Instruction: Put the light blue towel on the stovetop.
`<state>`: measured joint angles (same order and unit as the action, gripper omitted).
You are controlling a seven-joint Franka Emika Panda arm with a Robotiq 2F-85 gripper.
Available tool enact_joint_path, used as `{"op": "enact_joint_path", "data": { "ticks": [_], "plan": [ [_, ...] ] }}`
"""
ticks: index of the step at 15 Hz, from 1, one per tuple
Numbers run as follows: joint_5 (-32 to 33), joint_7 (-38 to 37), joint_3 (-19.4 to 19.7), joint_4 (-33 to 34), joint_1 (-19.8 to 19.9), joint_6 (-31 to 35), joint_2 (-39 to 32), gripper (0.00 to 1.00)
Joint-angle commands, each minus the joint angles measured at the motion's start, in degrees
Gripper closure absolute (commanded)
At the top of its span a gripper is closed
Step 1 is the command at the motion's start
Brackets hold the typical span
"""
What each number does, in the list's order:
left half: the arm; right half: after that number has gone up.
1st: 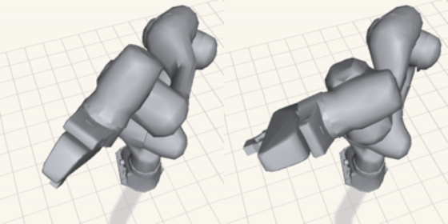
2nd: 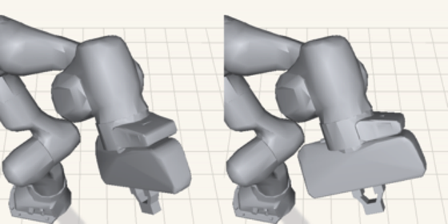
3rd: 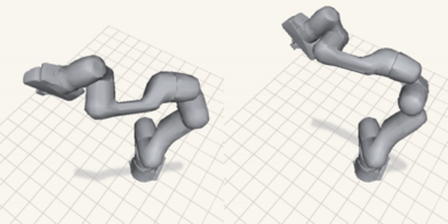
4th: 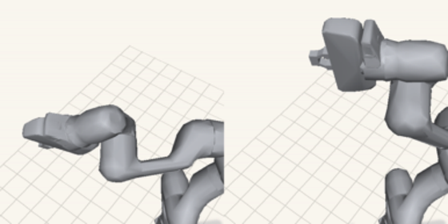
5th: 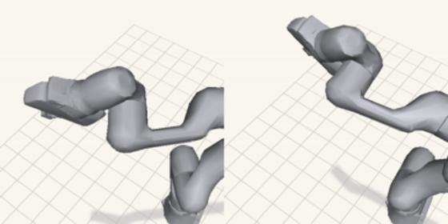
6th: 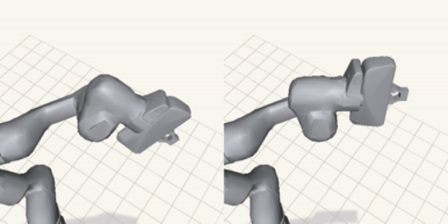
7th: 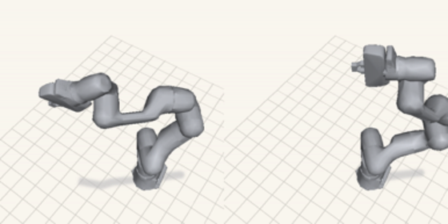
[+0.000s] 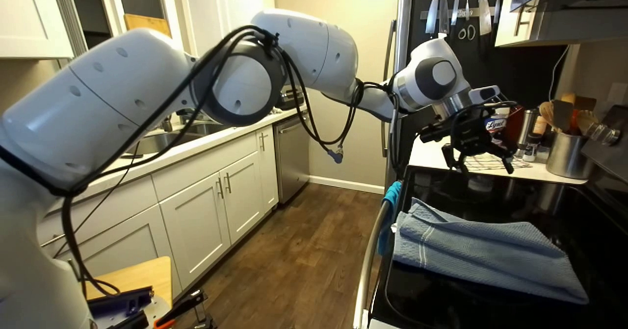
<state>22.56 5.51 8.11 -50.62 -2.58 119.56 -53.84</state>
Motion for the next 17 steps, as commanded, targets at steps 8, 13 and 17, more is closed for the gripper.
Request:
{"op": "enact_joint_path", "data": {
  "ticks": [8,13,17],
  "plan": [
    [-0.3,-1.5,0.1,0.3,-2.4,-2.6,0.1,0.0],
    [-0.3,-1.5,0.1,0.3,-2.3,-2.6,0.1,0.0],
    [-0.3,-1.5,0.1,0.3,-2.3,-2.6,0.1,0.0]
  ]
}}
